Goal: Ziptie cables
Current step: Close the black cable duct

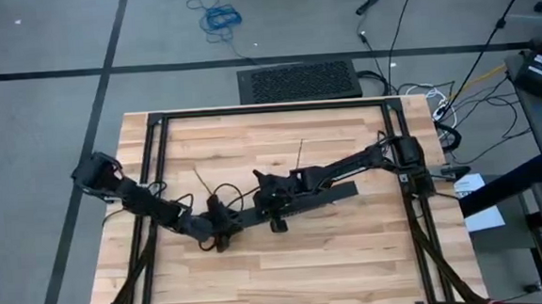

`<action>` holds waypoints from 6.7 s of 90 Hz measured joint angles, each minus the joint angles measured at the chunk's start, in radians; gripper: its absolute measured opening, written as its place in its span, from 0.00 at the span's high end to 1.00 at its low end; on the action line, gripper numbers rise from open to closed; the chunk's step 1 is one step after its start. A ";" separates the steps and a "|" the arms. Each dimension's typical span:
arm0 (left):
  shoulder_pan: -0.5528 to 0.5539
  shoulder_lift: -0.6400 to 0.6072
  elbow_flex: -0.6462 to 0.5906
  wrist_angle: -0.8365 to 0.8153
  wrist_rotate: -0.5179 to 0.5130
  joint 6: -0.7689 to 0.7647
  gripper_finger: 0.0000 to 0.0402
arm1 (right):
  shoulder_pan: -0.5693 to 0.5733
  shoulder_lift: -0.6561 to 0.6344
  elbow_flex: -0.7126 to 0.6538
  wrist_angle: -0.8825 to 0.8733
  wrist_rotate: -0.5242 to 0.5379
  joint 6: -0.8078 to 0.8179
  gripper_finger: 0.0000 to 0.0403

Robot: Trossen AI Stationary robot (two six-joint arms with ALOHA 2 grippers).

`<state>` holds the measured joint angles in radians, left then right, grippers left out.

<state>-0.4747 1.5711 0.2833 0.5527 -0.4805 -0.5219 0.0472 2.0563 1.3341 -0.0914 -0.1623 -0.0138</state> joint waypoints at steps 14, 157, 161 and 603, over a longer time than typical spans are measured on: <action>0.011 0.009 0.021 -0.001 -0.010 0.065 0.43 | 0.012 0.026 -0.002 0.105 -0.039 0.010 1.00; -0.051 -0.120 -0.018 -0.099 -0.023 0.014 0.19 | -0.010 0.092 0.000 0.195 -0.105 0.059 1.00; -0.051 -0.091 -0.018 -0.070 -0.028 0.014 0.19 | -0.009 0.092 -0.001 0.196 -0.104 0.059 1.00; 0.045 0.354 0.172 0.381 -0.085 0.212 0.40 | 0.079 -0.108 -0.010 -0.054 0.067 0.011 1.00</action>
<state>-0.4300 1.9251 0.4549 0.9337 -0.5652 -0.3096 0.1261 1.9487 1.3239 -0.1452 -0.0952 -0.0033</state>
